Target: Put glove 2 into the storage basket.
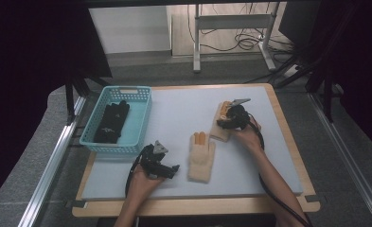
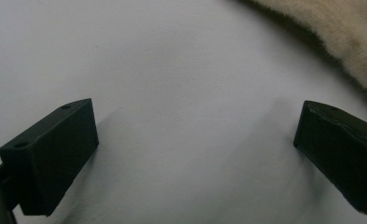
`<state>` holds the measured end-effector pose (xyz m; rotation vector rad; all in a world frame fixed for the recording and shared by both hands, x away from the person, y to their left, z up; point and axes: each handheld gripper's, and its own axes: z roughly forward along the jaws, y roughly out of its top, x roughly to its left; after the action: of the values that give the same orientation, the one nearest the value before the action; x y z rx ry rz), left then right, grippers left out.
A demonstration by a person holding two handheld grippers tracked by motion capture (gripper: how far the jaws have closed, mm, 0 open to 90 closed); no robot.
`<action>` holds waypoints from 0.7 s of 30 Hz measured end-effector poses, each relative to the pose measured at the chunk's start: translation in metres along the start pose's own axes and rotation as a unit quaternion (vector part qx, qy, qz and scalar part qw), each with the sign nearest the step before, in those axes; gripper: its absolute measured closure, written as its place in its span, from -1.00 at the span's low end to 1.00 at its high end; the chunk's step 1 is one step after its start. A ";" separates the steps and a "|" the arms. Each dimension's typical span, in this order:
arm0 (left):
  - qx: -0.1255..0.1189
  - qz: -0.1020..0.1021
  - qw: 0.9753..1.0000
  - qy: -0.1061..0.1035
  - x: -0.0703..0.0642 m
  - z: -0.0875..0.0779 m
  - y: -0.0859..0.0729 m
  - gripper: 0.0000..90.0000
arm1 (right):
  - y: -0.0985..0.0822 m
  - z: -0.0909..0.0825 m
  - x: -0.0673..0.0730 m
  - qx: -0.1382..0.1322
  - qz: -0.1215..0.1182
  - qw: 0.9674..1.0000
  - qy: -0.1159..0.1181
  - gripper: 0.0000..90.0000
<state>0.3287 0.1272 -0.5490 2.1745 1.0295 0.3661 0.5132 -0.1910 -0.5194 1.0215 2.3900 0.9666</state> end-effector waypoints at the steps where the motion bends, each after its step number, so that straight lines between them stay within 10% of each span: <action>1: 0.000 0.000 1.000 0.000 0.000 0.000 0.000 -1.00 | -0.001 0.002 -0.001 0.001 0.005 1.000 0.000 0.04; 6: 0.000 0.001 1.000 0.000 0.000 0.000 0.000 -1.00 | 0.000 -0.003 -0.001 0.000 0.016 1.000 0.010 0.32; 21: 0.001 0.001 1.000 0.000 0.000 0.000 0.000 -1.00 | 0.012 -0.059 0.000 -0.052 0.013 0.998 0.042 0.33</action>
<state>0.3287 0.1272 -0.5489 2.1771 1.0283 0.3665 0.4857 -0.2111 -0.4698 0.9950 2.3708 1.1506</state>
